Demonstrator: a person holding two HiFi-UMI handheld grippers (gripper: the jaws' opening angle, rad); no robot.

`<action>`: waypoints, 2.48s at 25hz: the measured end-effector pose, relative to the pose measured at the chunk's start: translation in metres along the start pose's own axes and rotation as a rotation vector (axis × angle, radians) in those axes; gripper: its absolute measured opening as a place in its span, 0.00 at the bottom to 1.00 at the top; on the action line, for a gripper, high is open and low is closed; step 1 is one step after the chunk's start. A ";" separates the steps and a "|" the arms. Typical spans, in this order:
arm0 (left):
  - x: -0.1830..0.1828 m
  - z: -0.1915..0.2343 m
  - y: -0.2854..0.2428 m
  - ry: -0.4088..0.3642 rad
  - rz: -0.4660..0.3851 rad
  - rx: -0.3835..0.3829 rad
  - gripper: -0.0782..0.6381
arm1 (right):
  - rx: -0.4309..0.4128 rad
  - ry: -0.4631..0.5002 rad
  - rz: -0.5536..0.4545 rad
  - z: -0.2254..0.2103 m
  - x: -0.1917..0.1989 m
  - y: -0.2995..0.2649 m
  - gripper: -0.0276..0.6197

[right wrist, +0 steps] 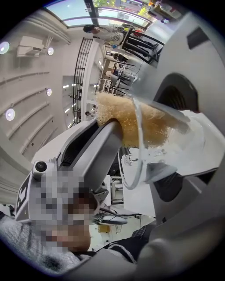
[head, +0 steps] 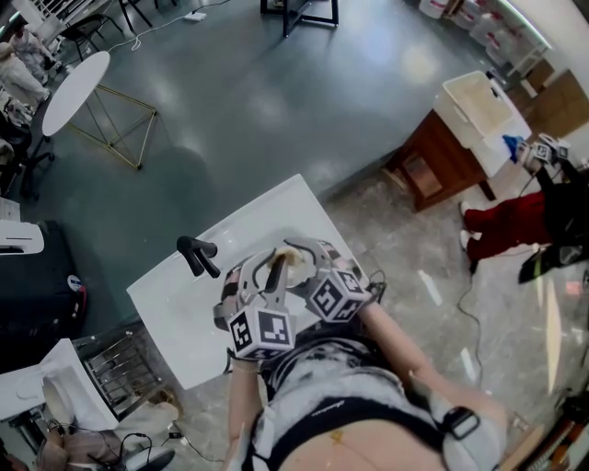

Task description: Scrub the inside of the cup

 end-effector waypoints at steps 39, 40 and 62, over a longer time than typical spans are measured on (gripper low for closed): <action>0.001 -0.051 -0.007 0.140 0.112 0.477 0.17 | 0.071 0.002 0.045 -0.002 0.006 0.004 0.65; 0.002 -0.051 -0.005 0.154 0.108 0.490 0.17 | 0.069 0.007 0.046 -0.001 0.006 0.004 0.65; 0.008 -0.040 -0.009 -0.027 0.218 0.325 0.17 | 0.064 0.009 0.046 0.003 0.003 0.003 0.65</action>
Point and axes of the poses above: the fingertips, and each gripper's own axes: y backward along the fingers, z to its left, x out of its underside, the point moved 2 cm from there along y, backward along the fingers, and after that the axes turned 3 degrees about x, right-handed, at the moved point
